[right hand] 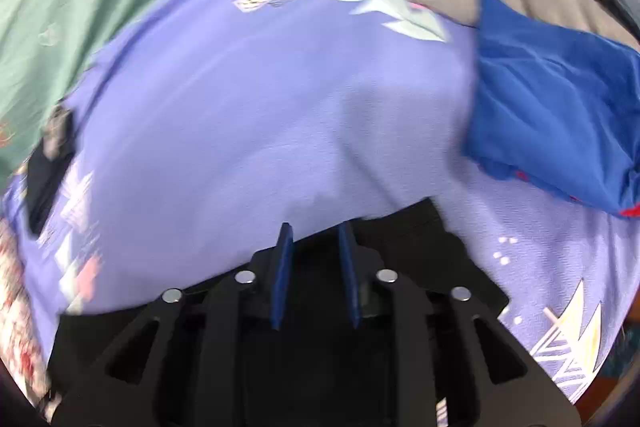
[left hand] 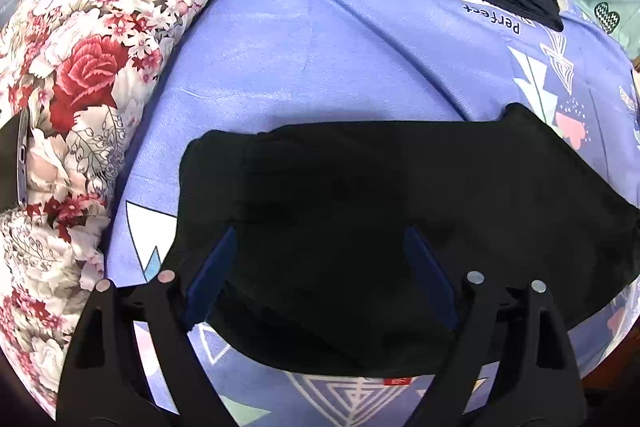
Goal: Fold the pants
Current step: 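Straighten the folded pants edge with the right tool while the left tool holds it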
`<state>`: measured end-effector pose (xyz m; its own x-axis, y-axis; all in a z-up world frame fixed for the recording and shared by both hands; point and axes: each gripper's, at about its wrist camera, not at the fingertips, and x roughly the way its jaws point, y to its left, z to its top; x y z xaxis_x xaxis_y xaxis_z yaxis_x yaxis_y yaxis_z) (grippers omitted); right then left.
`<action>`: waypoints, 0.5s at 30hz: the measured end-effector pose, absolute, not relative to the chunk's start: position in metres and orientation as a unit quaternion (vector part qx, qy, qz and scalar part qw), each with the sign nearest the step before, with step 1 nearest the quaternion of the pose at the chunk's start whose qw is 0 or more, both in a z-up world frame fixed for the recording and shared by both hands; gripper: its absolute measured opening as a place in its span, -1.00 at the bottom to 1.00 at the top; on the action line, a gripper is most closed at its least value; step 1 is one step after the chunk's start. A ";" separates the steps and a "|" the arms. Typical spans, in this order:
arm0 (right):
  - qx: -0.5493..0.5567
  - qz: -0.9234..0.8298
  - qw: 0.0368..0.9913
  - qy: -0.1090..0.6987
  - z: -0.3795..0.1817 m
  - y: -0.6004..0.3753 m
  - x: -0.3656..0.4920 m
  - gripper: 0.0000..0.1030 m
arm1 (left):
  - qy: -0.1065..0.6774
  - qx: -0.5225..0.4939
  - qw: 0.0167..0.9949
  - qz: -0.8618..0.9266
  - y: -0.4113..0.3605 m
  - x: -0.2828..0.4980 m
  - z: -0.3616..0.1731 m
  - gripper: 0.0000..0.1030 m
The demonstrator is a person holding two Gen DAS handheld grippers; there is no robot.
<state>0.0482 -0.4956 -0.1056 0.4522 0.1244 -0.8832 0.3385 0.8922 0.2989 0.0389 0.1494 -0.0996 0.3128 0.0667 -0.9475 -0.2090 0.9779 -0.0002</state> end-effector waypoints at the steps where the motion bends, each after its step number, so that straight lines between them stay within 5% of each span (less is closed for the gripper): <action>1: 0.218 -0.031 0.818 0.531 -0.107 -0.485 0.045 -0.28 | 0.580 -0.061 0.808 0.085 0.147 0.038 -0.099 0.68; 2: 0.206 -0.009 0.813 0.544 -0.111 -0.473 0.043 -0.14 | 0.582 -0.062 0.807 0.084 0.146 0.038 -0.100 0.68; 7: 0.160 -0.076 0.803 0.569 -0.134 -0.480 0.035 -0.17 | 0.591 -0.062 0.801 0.074 0.139 0.041 -0.107 0.68; 9: 0.174 -0.151 0.812 0.536 -0.125 -0.497 0.025 -0.76 | 0.597 -0.061 0.797 0.071 0.135 0.042 -0.113 0.70; 15: 0.152 0.010 0.808 0.570 -0.111 -0.419 0.006 -0.68 | 0.621 -0.080 0.777 0.062 0.126 0.039 -0.124 0.71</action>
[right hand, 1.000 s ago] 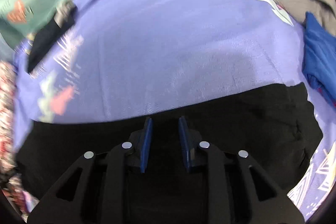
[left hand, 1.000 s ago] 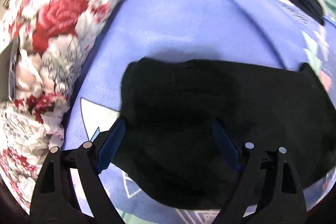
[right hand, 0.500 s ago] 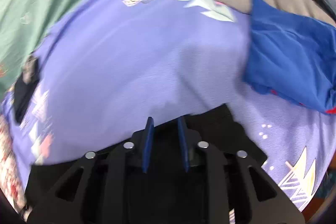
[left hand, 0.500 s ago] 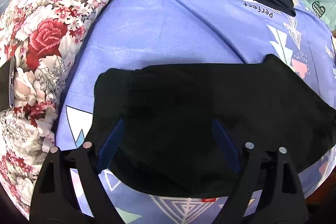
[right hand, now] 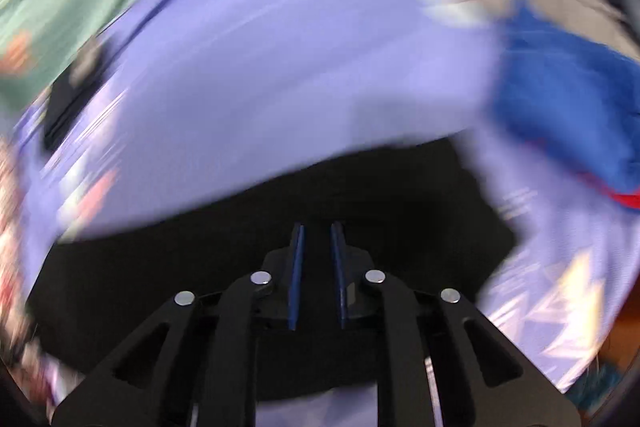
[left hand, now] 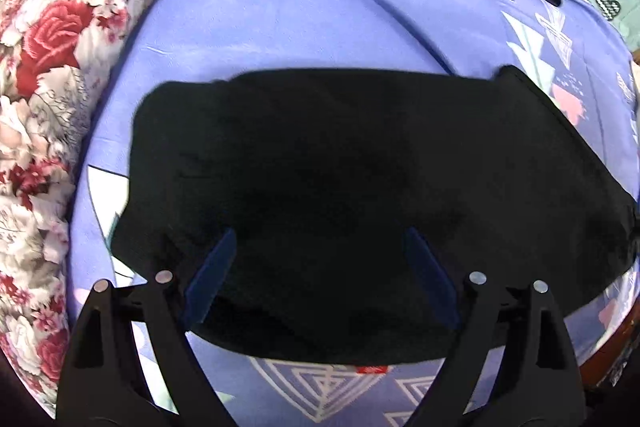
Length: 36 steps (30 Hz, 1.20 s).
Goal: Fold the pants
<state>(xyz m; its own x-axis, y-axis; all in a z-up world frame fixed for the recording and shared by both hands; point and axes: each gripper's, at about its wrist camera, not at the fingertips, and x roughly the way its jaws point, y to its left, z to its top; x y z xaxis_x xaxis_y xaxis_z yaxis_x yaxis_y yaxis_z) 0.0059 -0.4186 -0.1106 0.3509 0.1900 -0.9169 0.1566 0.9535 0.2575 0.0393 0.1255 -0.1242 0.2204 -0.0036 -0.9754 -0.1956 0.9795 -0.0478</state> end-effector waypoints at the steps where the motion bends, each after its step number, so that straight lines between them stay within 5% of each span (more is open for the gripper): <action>1: 0.141 0.040 0.800 0.581 -0.113 -0.401 -0.002 -0.68 | 0.621 -0.076 0.778 0.059 0.123 0.038 -0.124 0.73; 5: 0.103 0.058 0.777 0.618 -0.134 -0.381 -0.022 -0.49 | 0.620 -0.048 0.781 0.052 0.115 0.033 -0.122 0.76; 11: 0.130 -0.055 0.795 0.590 -0.119 -0.425 -0.032 -0.52 | 0.633 -0.043 0.768 0.086 0.129 0.030 -0.133 0.76; 17: 0.085 0.125 0.778 0.610 -0.108 -0.352 -0.046 -0.20 | 0.640 -0.057 0.760 0.093 0.138 0.027 -0.139 0.76; 29: -0.025 0.190 0.771 0.607 -0.130 -0.295 -0.037 -0.10 | 0.642 -0.065 0.760 0.083 0.141 0.015 -0.146 0.76; 31: -0.041 0.195 0.769 0.607 -0.128 -0.295 -0.039 -0.13 | 0.641 -0.062 0.760 0.083 0.140 0.014 -0.147 0.76; 32: -0.040 0.194 0.769 0.608 -0.128 -0.295 -0.036 -0.26 | 0.641 -0.062 0.760 0.083 0.140 0.014 -0.147 0.76; 33: -0.033 0.189 0.768 0.611 -0.128 -0.298 -0.035 -0.68 | 0.641 -0.062 0.760 0.083 0.140 0.016 -0.147 0.76; 34: -0.026 0.188 0.766 0.614 -0.128 -0.302 -0.035 -0.88 | 0.641 -0.062 0.761 0.082 0.141 0.016 -0.147 0.77; 36: -0.008 0.192 0.769 0.610 -0.122 -0.308 -0.033 -0.97 | 0.642 -0.063 0.760 0.080 0.142 0.019 -0.146 0.77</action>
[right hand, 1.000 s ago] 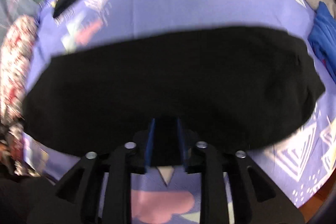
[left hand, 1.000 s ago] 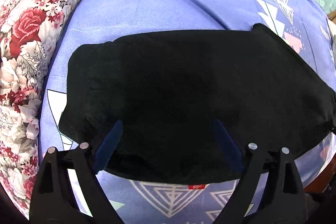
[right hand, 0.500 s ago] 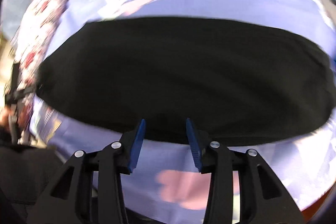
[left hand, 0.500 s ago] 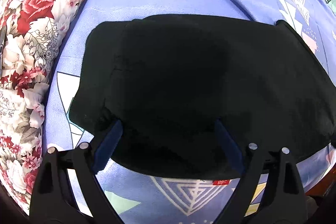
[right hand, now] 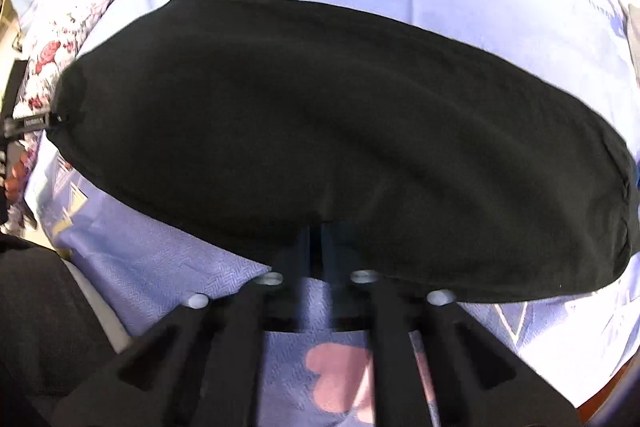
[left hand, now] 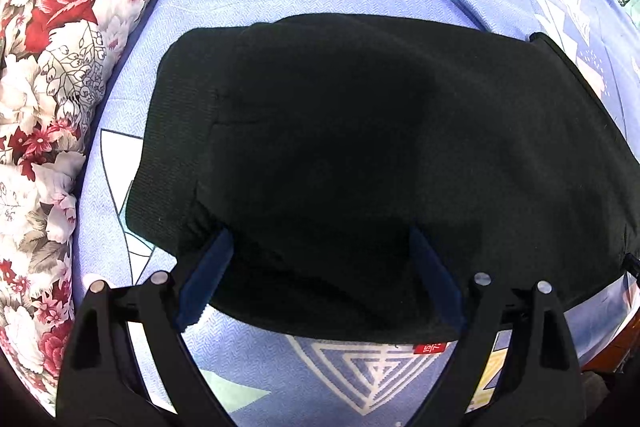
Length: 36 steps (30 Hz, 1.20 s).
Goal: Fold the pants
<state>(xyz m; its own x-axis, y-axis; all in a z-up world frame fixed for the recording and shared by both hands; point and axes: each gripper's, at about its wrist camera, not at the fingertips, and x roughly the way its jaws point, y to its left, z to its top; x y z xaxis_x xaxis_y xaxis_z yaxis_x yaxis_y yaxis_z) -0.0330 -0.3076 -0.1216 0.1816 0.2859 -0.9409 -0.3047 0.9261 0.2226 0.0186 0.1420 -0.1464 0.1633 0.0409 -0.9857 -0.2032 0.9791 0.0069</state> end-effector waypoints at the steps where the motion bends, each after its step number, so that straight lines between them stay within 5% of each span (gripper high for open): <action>1: 0.001 0.195 0.771 0.606 -0.117 -0.310 -0.034 -0.98 | 0.643 -0.064 0.759 0.079 0.144 0.018 -0.145 0.77; 15: 0.058 0.152 0.783 0.601 -0.107 -0.351 -0.035 -0.87 | 0.652 -0.060 0.753 0.062 0.142 0.027 -0.135 0.77; 21: 0.127 0.007 0.784 0.607 -0.128 -0.443 -0.016 -0.79 | 0.653 -0.054 0.753 0.065 0.142 0.033 -0.137 0.78; 24: 0.162 -0.098 0.797 0.574 -0.124 -0.495 -0.018 -0.90 | 0.650 -0.038 0.756 0.064 0.138 0.031 -0.137 0.78; 28: 0.239 -0.139 0.809 0.518 -0.102 -0.529 -0.031 -0.70 | 0.643 -0.060 0.761 0.062 0.138 0.032 -0.126 0.78; 31: 0.289 -0.065 0.793 0.532 -0.108 -0.529 -0.034 -0.30 | 0.624 -0.070 0.777 0.033 0.133 0.035 -0.111 0.79; 36: 0.273 -0.094 0.786 0.547 -0.123 -0.535 -0.033 -0.41 | 0.632 -0.049 0.773 0.017 0.115 0.044 -0.120 0.83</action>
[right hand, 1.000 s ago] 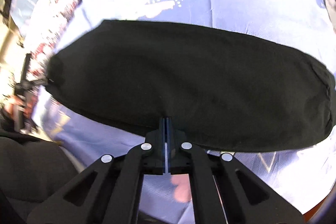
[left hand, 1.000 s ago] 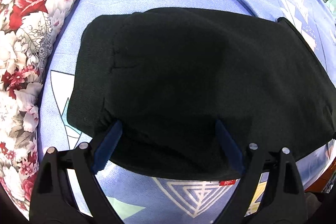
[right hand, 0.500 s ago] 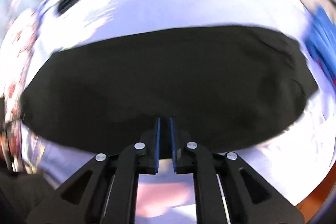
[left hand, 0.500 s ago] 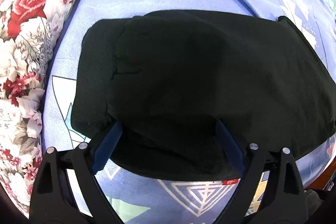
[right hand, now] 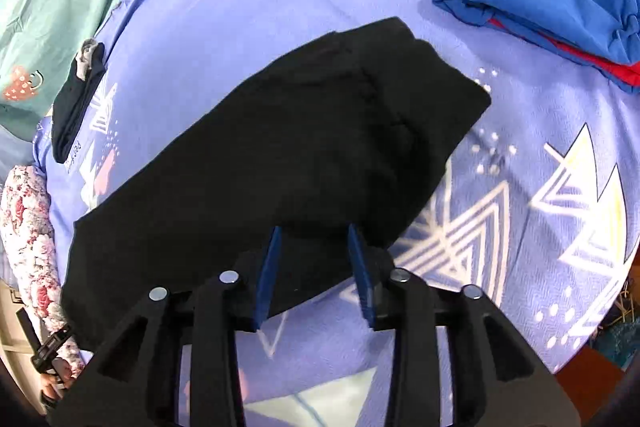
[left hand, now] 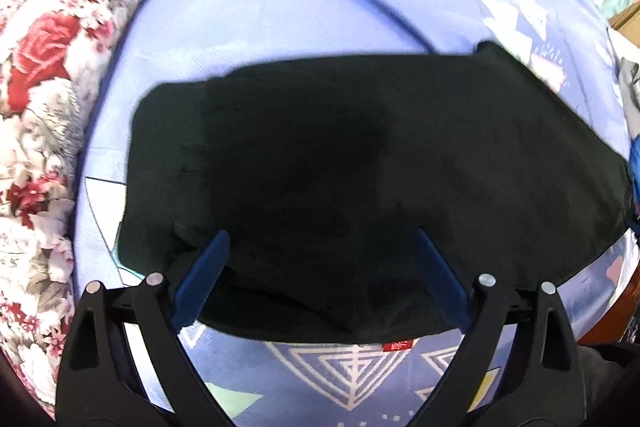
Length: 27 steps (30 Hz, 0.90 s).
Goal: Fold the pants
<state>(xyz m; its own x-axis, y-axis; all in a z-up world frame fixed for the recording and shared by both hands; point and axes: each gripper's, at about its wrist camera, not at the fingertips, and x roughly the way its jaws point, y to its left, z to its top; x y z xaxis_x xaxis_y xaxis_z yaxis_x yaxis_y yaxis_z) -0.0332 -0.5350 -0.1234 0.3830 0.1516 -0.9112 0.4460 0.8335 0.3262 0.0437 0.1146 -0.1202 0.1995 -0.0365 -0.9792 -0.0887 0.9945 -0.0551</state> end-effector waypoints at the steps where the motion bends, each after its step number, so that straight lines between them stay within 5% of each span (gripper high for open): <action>1: 0.284 -0.121 0.787 0.534 -0.121 -0.544 -0.034 -0.45 | 0.640 -0.046 0.766 0.022 0.114 0.044 -0.127 0.83; 9: 0.317 -0.174 0.788 0.499 -0.110 -0.560 -0.058 -0.10 | 0.620 -0.059 0.782 0.022 0.109 0.050 -0.112 0.83; 21: 0.407 -0.175 0.777 0.447 -0.139 -0.573 -0.028 -0.09 | 0.626 -0.075 0.776 0.012 0.096 0.053 -0.147 0.83; 22: 0.403 -0.176 0.778 0.448 -0.140 -0.573 -0.024 -0.10 | 0.626 -0.078 0.776 0.014 0.096 0.054 -0.147 0.83; 24: 0.408 -0.169 0.771 0.459 -0.144 -0.574 -0.016 -0.55 | 0.626 -0.087 0.775 0.017 0.099 0.051 -0.146 0.83; 27: 0.434 -0.151 0.772 0.439 -0.135 -0.576 -0.018 -0.64 | 0.624 -0.108 0.774 0.020 0.104 0.051 -0.144 0.83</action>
<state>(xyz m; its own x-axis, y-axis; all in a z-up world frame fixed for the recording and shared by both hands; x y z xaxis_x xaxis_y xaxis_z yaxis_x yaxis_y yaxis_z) -0.0180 -0.5762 -0.1353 0.5683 0.1482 -0.8094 0.6146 0.5776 0.5372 0.0506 0.1043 -0.1436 0.2201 -0.1036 -0.9699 -0.1666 0.9757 -0.1420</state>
